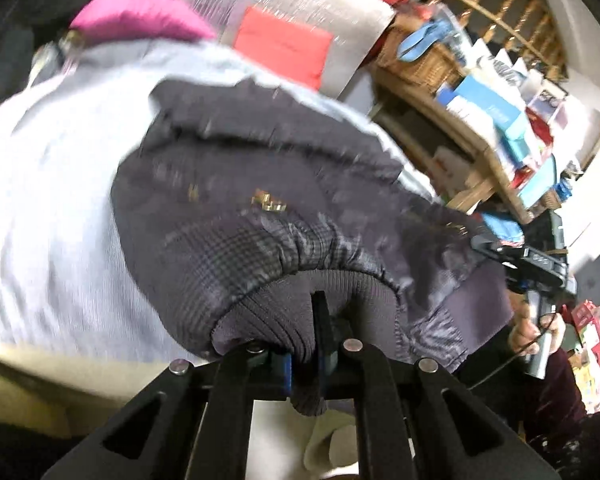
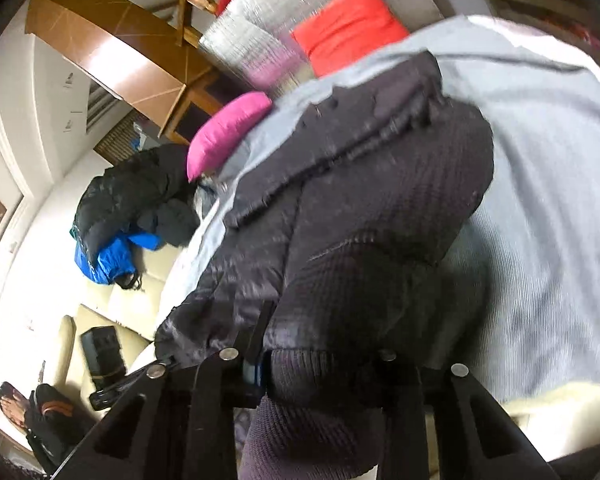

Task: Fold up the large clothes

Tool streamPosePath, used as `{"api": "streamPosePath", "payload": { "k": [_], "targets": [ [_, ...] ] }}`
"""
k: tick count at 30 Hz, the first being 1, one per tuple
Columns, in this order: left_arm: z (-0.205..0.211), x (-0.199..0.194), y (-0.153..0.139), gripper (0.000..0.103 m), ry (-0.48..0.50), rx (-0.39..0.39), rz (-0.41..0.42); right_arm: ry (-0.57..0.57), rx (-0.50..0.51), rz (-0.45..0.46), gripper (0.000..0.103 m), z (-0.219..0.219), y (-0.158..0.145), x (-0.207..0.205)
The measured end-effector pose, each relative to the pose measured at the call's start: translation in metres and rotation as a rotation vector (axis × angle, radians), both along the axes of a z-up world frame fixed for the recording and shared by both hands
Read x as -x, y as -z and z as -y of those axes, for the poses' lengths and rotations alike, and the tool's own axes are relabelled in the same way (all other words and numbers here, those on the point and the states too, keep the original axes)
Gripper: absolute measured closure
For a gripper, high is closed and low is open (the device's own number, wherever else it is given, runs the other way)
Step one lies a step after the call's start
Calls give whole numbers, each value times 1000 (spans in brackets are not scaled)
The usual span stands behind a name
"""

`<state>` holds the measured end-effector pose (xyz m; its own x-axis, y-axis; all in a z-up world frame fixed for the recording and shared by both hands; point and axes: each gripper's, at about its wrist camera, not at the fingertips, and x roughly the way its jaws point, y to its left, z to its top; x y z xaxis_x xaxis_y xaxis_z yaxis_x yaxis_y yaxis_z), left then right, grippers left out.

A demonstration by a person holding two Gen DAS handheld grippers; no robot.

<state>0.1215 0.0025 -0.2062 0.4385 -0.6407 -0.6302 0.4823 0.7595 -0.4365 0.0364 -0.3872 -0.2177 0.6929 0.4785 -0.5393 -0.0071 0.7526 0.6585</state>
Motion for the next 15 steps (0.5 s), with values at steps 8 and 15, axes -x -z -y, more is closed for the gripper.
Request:
{"api": "streamPosePath", "payload": {
  "k": [8, 15],
  "targets": [
    [1, -101, -53, 94, -62, 109, 38, 79, -6, 166, 71, 30, -67, -68],
    [19, -272, -90, 94, -150, 165, 43, 193, -11, 203, 71, 58, -97, -202]
  ]
}}
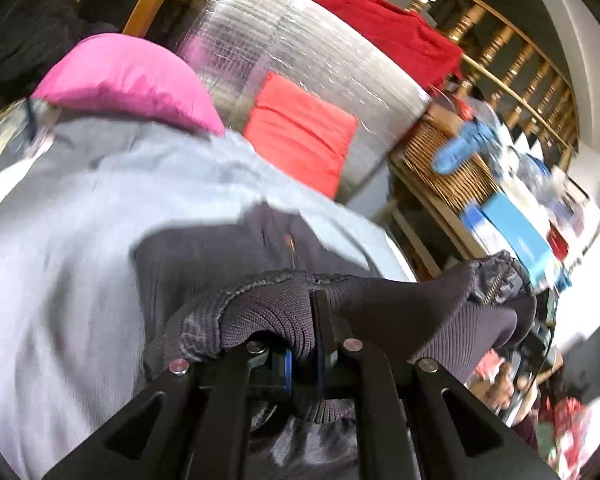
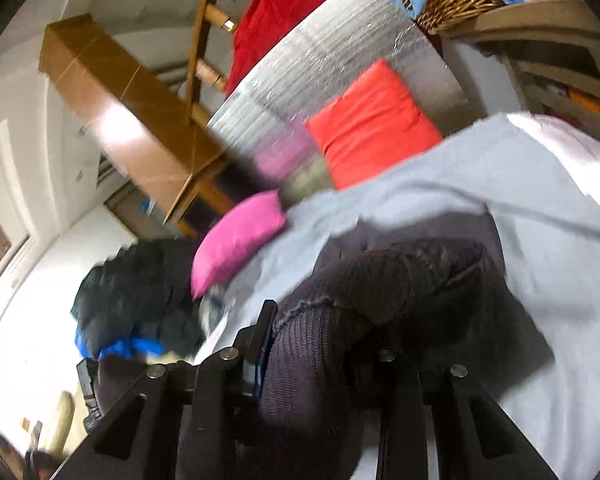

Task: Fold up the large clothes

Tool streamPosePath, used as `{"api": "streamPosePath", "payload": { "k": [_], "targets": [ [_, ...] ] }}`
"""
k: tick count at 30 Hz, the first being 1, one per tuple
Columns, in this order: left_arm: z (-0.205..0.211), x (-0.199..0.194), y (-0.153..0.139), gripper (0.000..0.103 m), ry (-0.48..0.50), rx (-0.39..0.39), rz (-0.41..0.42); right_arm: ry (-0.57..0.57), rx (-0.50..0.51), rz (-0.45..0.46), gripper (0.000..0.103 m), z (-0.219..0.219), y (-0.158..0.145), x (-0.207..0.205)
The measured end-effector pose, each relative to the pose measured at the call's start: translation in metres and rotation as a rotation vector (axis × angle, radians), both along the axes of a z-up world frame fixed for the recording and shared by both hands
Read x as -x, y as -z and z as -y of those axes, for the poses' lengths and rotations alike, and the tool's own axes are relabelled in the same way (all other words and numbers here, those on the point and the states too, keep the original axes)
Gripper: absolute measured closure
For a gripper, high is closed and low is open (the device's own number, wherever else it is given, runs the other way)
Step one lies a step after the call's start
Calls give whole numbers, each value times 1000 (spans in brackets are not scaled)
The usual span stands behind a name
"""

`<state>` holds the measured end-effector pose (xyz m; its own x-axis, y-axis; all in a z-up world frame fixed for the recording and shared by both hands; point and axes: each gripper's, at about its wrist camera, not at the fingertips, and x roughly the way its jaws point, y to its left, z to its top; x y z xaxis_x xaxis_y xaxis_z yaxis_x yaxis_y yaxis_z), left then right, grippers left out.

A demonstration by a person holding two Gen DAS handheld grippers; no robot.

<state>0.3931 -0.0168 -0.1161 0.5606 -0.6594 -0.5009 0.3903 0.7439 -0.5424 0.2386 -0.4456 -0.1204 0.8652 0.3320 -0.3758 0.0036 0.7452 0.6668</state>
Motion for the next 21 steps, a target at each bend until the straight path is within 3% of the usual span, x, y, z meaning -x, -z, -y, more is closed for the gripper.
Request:
{"api": "streamPosePath", "payload": {
  "k": [5, 10, 13, 17, 21],
  "targets": [
    [27, -120, 11, 94, -66, -56, -29, 113, 36, -48, 71, 19, 18, -122],
    [47, -201, 89, 94, -97, -148, -160, 176, -8, -194, 71, 40, 91, -212],
    [50, -227, 120, 94, -107, -121, -192, 196, -33, -227, 71, 46, 119, -238],
    [57, -245, 127, 91, -95, -98, -158, 206, -293, -224, 71, 74, 150, -245],
    [56, -247, 133, 92, -98, -98, -202, 136, -595, -209, 65, 101, 170, -245]
  ]
}}
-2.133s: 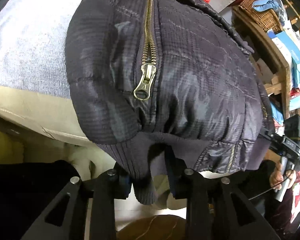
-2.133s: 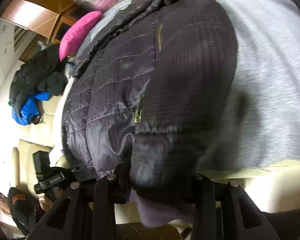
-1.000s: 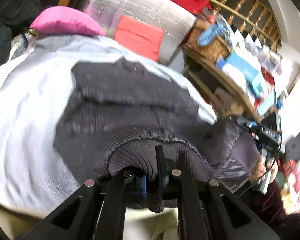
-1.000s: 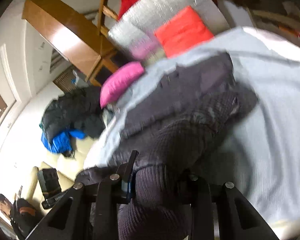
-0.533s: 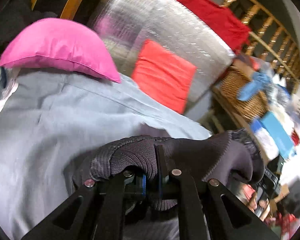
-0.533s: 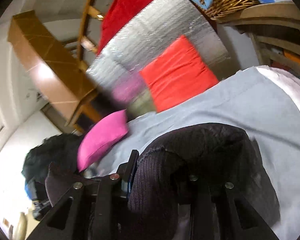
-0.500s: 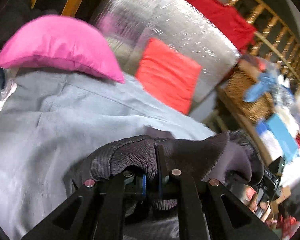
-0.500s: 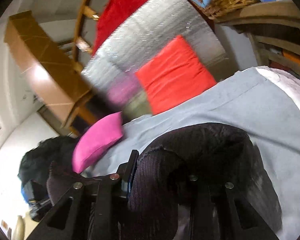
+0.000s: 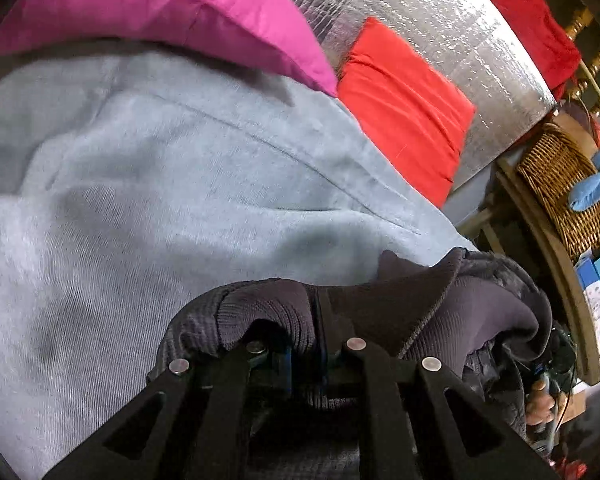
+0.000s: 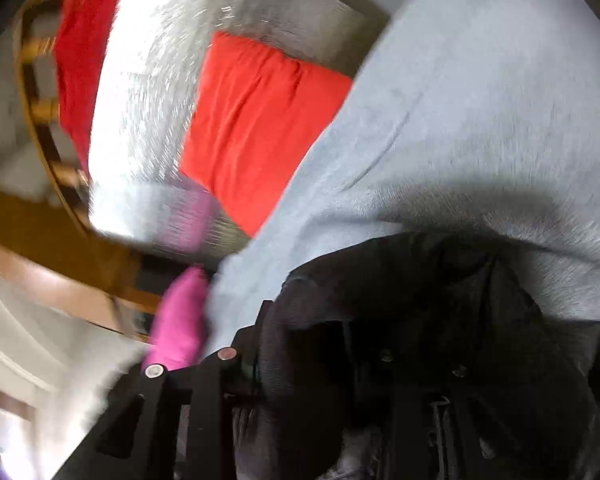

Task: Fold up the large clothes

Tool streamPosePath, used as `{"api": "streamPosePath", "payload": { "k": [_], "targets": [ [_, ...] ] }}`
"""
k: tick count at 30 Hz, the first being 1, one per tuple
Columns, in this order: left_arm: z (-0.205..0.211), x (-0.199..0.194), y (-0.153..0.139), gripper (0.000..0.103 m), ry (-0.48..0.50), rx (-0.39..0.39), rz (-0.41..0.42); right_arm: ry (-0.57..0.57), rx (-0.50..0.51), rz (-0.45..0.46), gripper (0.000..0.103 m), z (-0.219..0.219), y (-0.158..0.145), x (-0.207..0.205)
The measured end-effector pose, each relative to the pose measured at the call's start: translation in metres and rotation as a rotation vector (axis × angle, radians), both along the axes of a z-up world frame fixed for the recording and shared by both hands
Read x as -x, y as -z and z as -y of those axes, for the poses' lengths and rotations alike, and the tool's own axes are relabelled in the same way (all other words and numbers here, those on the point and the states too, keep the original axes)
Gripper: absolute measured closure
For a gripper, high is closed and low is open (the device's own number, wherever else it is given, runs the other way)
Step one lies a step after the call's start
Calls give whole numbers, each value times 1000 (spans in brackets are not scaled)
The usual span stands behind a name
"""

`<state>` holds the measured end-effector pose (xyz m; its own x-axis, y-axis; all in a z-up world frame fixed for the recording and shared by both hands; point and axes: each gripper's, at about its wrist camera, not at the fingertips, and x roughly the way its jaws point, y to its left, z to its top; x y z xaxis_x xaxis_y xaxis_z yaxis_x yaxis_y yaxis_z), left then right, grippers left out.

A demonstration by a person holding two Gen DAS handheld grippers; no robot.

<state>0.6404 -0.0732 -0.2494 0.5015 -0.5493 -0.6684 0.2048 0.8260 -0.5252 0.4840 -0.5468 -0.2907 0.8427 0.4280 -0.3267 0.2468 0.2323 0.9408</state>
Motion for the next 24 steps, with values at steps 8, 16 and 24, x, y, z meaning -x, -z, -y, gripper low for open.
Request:
{"api": "streamPosePath", "payload": {
  "k": [8, 16, 24],
  "targets": [
    [-26, 61, -57, 13, -110, 89, 147, 18, -1, 195, 3, 32, -67, 76],
    [-57, 167, -72, 12, -251, 19, 135, 20, 522, -29, 3, 11, -102, 169],
    [-69, 210, -9, 12, -434, -246, -41, 22, 597, -186, 4, 1, -55, 177]
  ]
}}
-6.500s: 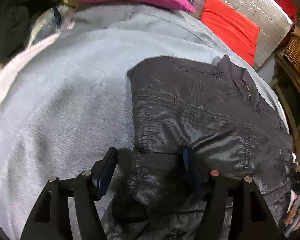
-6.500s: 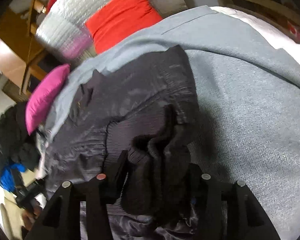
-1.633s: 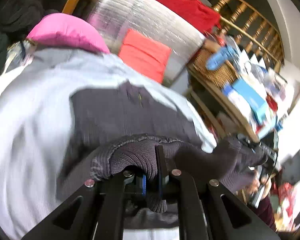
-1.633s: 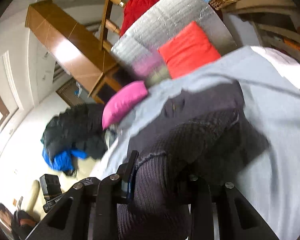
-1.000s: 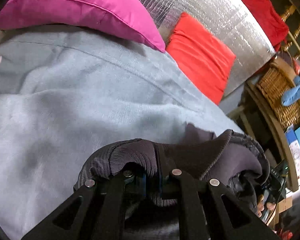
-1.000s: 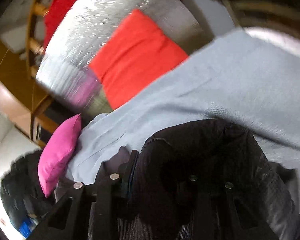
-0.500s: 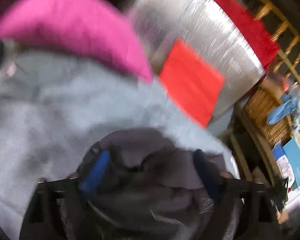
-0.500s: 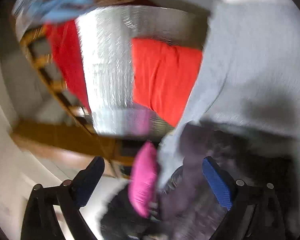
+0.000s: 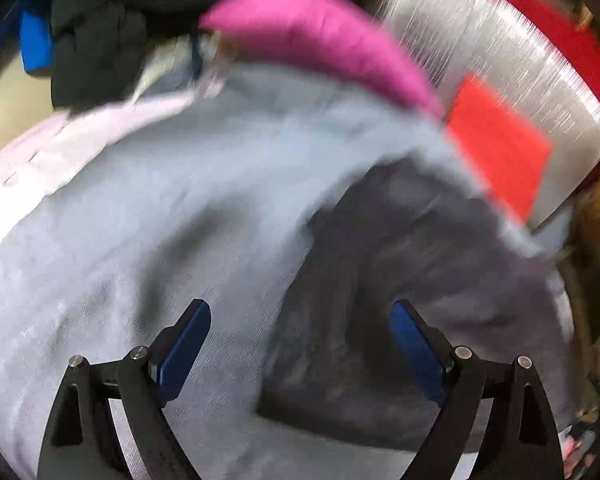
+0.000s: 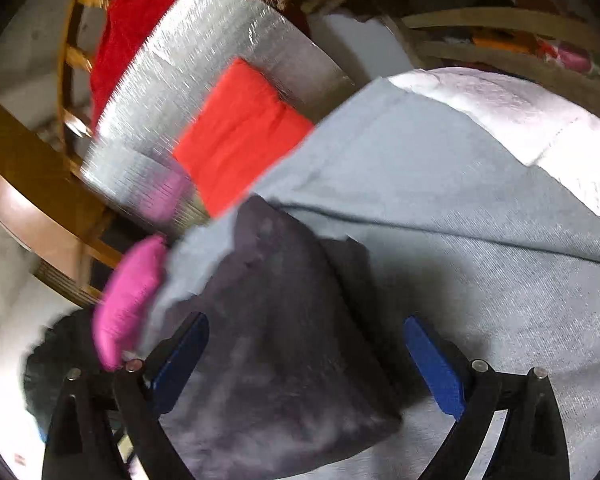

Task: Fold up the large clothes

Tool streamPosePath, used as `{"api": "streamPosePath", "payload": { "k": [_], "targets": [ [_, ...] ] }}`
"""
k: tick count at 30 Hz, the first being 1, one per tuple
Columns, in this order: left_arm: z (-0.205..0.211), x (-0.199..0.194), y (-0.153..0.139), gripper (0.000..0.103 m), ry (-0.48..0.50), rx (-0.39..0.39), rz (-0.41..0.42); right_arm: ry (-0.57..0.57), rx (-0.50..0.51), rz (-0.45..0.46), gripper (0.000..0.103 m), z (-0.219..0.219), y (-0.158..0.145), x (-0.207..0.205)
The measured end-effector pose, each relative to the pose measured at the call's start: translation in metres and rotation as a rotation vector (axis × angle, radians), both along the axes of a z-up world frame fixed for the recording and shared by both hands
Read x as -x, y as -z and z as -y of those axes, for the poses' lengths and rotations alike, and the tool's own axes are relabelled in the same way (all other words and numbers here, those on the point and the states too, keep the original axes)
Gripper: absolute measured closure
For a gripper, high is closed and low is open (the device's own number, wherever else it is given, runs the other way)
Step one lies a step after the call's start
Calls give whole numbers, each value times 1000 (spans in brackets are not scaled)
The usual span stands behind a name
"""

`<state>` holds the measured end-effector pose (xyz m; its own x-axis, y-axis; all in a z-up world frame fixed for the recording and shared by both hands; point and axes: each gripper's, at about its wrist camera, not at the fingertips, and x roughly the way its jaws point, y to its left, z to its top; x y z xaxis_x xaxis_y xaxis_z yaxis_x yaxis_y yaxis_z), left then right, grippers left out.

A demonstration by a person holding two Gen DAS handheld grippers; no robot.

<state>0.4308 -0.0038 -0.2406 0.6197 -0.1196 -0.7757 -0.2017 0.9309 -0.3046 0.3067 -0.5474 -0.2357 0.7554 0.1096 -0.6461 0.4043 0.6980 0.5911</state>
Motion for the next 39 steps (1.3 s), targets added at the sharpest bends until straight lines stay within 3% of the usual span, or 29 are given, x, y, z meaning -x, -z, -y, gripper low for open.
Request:
{"api": "streamPosePath", "payload": {
  "k": [2, 3, 5, 7, 9, 12, 15, 19, 20, 22, 25, 30, 36, 39],
  "targets": [
    [0, -9, 17, 12, 38, 77, -16, -49, -12, -49, 20, -12, 17, -10],
    [0, -16, 25, 12, 49, 92, -41, -69, -30, -76, 44, -14, 24, -11],
    [0, -23, 30, 12, 59, 91, -46, -48, 2, -80, 47, -20, 25, -7],
    [1, -33, 28, 14, 72, 56, -34, -46, 33, -88, 57, -24, 16, -2],
    [0, -39, 26, 17, 82, 26, -18, -35, 39, -57, 61, -28, -2, 14],
    [-6, -43, 28, 16, 69, 20, -30, -17, 70, -36, 61, -36, -12, 27],
    [-10, -37, 23, 16, 45, 57, -60, 2, 102, -152, 36, -35, 21, 15],
    [-2, -1, -7, 17, 75, -8, 9, 39, -15, -90, 35, -22, 8, 31],
    [0, 8, -13, 17, 87, -19, 31, 53, -22, -34, 34, -19, -5, 42],
    [2, 25, -22, 16, 95, -31, 63, 76, -27, 35, 23, -16, -21, 63],
    [5, 45, -25, 16, 121, 29, 73, 66, -107, 106, 22, -17, -31, 85],
    [8, 69, -5, 16, 135, 189, -16, -42, -397, 142, 21, -37, -12, 98],
    [17, 59, 15, 16, 110, 244, -80, -86, -451, 59, 19, -61, 11, 82],
    [17, 48, 22, 16, 74, 266, -95, -53, -482, 25, 19, -63, 28, 66]
  ]
}}
